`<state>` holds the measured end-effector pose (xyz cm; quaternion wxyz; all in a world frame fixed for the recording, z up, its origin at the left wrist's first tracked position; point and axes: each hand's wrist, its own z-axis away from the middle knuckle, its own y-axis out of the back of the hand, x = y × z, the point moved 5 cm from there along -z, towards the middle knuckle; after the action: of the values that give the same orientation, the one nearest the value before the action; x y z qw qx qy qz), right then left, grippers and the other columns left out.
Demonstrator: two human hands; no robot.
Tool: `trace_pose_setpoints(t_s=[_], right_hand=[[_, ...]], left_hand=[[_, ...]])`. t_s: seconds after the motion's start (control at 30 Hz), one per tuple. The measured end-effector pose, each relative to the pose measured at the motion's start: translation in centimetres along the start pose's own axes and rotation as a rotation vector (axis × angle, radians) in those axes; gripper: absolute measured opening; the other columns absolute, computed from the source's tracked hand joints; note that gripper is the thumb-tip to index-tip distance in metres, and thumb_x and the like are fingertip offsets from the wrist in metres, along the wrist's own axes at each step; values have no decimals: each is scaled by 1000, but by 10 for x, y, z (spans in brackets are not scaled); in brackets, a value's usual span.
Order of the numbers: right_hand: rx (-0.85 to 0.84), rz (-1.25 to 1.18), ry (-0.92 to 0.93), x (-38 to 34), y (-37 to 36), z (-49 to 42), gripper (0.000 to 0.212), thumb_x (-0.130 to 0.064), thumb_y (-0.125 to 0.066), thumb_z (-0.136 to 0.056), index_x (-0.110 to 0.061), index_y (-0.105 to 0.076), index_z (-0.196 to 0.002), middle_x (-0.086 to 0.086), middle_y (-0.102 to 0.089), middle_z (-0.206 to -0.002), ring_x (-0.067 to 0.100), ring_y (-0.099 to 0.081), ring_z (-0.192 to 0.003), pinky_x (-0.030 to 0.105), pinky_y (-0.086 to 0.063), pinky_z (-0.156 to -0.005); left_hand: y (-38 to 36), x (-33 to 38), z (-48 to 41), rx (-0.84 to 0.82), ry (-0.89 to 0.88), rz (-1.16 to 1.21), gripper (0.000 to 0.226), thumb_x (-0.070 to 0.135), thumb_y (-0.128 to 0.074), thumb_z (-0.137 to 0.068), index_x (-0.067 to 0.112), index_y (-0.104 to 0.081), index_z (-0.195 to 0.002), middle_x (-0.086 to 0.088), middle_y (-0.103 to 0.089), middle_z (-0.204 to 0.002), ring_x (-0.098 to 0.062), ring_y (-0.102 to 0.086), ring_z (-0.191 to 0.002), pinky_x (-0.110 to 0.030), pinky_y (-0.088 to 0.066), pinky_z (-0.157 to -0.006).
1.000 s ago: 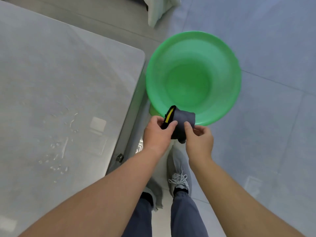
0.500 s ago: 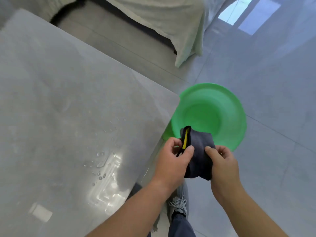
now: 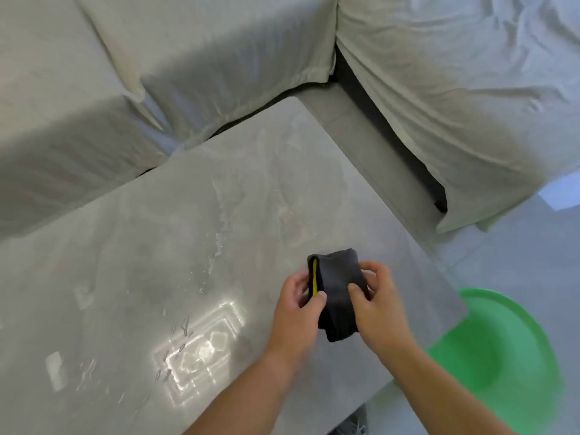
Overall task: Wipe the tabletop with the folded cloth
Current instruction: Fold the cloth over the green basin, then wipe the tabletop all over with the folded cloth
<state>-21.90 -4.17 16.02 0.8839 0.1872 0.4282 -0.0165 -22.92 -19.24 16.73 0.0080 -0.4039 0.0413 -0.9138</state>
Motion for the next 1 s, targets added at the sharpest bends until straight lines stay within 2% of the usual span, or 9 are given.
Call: trace_pose_setpoints(t_s=[0.13, 0.3, 0.4, 0.5, 0.57, 0.67, 0.77, 0.87, 1.0], right_hand=[[-98, 96, 56, -27, -32, -34, 40, -5, -53, -97, -34, -50, -124, -14, -69, -111, 6, -69, -92, 42, -61, -80], [-193, 182, 152, -67, -53, -91, 50, -10, -49, -99, -44, -47, -135, -16, -62, -127, 5, -63, -108, 40, -57, -92], [-219, 256, 236, -99, -65, -142, 46, -18, -52, -101, -42, -48, -140, -10, -56, -135, 11, -57, -118, 39, -53, -99], [-203, 371, 373, -137, -75, -196, 39, -23, -52, -102, -33, -54, -139, -11, -50, -133, 8, -52, -116, 28, -47, -98], [-198, 448, 449, -162, -81, -232, 38, -27, -52, -101, -30, -54, -140, -8, -46, -137, 11, -46, -122, 27, -43, -101], [-205, 823, 507, -178, -94, -278, 43, -38, -51, -101, -33, -50, -143, 0, -21, -162, 23, -18, -146, 44, -24, -120], [-183, 1083, 630, -179, -104, -295, 51, -46, -46, -101, -29, -41, -149, 3, 7, -168, 28, 7, -154, 48, -8, -122], [-208, 1164, 763, -170, -118, -293, 67, -54, -35, -101, -25, -18, -159, 4, 12, -168, 30, 14, -154, 46, 2, -124], [-156, 1235, 802, -150, -137, -292, 68, -55, -28, -103, -25, -8, -161, 6, 4, -169, 33, 11, -154, 49, 7, -124]], left_hand=[[19, 18, -23, 37, -10, 117, 36, 7, -53, -98, 37, -49, -117, 23, -62, -119, -1, -65, -106, -24, -56, -86], [22, 50, -65, 77, -62, 165, 35, 7, -51, -99, 30, -52, -126, 19, -61, -125, -4, -66, -106, -24, -55, -87], [14, 81, -109, 115, -139, 174, 38, 4, -51, -99, 24, -50, -131, 19, -65, -119, -3, -65, -107, -27, -54, -93], [-1, 112, -159, 100, -175, 177, 37, 8, -51, -100, 26, -46, -133, 30, -67, -104, 4, -64, -103, -21, -53, -89], [-7, 132, -193, 97, -201, 127, 40, 15, -51, -101, 25, -43, -139, 26, -63, -115, 4, -60, -110, -22, -50, -96], [5, 151, -232, 135, -242, -146, 47, 27, -52, -100, 28, -39, -145, 14, -51, -139, -5, -48, -130, -26, -40, -107], [45, 151, -246, 300, -273, -787, 55, 39, -49, -98, 24, -33, -149, 1, -35, -154, -20, -27, -145, -35, -23, -118], [83, 131, -243, 358, -153, -1193, 63, 53, -33, -99, 27, -18, -155, -1, 0, -167, -23, 7, -152, -44, 1, -122], [103, 110, -241, 365, -103, -1348, 65, 60, -14, -99, 34, -1, -157, -1, 18, -166, -29, 19, -150, -47, 8, -122]])
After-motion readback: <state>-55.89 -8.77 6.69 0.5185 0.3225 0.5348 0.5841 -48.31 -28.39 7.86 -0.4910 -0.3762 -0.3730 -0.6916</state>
